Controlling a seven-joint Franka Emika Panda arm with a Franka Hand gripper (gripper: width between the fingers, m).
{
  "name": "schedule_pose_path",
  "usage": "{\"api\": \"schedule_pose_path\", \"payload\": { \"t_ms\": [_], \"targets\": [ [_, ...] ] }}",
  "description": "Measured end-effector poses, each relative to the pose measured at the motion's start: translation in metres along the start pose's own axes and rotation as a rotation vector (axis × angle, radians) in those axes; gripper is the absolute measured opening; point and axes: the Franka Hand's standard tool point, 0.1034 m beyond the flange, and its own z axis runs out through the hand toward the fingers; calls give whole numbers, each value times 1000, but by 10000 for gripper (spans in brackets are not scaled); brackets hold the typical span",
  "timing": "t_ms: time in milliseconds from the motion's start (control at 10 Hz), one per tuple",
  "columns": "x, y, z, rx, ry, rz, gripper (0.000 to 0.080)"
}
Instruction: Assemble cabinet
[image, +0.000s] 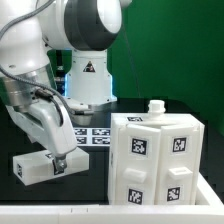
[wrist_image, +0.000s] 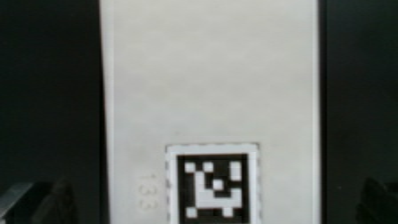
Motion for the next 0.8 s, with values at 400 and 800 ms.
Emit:
{"api": "schedule_pose_path", "payload": {
  "t_ms": [400, 800],
  "targets": [
    [-2, 0, 9, -10, 7, -3, 750],
    [-3, -1, -10, -23, -16, -28, 552]
  ]
}}
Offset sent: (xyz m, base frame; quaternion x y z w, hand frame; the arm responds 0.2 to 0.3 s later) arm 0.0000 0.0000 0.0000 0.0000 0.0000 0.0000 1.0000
